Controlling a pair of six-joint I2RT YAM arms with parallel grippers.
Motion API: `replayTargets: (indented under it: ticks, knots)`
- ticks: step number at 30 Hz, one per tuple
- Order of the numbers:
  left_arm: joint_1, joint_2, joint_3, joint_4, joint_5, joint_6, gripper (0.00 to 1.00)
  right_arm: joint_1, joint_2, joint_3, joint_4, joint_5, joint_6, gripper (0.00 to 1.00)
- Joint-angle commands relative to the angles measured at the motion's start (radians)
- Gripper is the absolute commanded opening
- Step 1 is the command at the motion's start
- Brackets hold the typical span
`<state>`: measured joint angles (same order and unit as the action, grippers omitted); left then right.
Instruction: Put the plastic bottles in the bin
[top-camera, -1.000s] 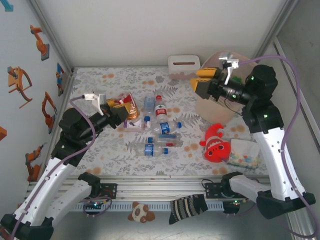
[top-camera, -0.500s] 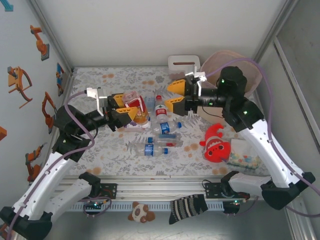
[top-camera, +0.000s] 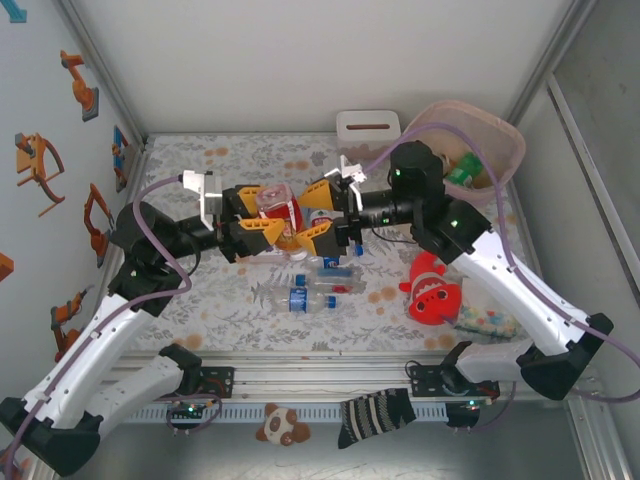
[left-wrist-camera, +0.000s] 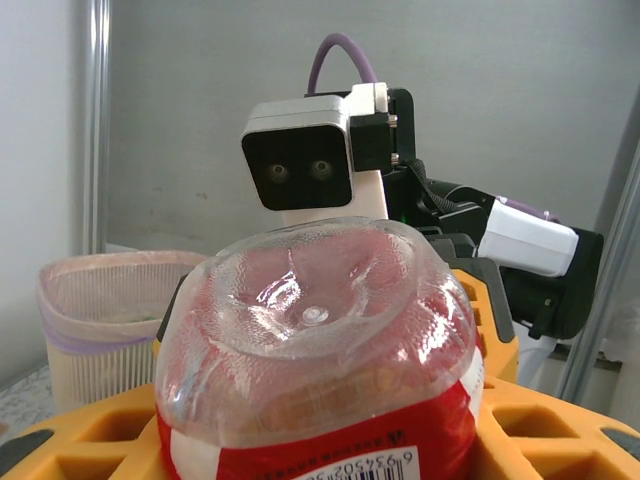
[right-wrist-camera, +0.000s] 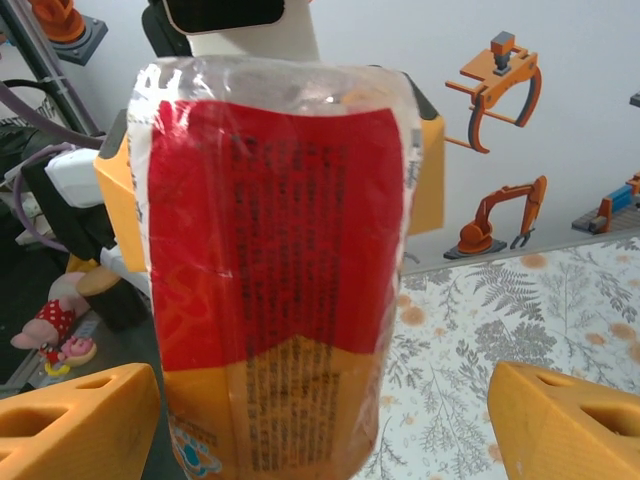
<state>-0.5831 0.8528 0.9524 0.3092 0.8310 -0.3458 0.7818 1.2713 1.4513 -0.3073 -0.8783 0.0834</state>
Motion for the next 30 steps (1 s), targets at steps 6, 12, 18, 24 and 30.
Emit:
replayTargets:
  ticks: [6, 12, 18, 24, 30]
  knots:
    - [-0.007, -0.006, 0.036, 0.019, 0.014, 0.031, 0.52, 0.040, 0.011, 0.056, -0.008, 0.037, -0.021, 0.85]
    - [-0.012, -0.006, 0.037, 0.021, 0.014, 0.033, 0.52, 0.072, 0.049, 0.096, -0.006, 0.044, -0.001, 0.84]
    - [-0.012, -0.011, 0.042, 0.010, 0.011, 0.043, 0.53, 0.080, 0.053, 0.097, -0.012, 0.047, 0.013, 0.80]
    - [-0.014, -0.012, 0.043, 0.011, 0.010, 0.043, 0.53, 0.081, 0.049, 0.093, -0.018, 0.048, 0.015, 0.75]
    - [-0.014, -0.014, 0.043, 0.010, 0.008, 0.044, 0.54, 0.082, 0.053, 0.099, -0.018, 0.046, 0.015, 0.70]
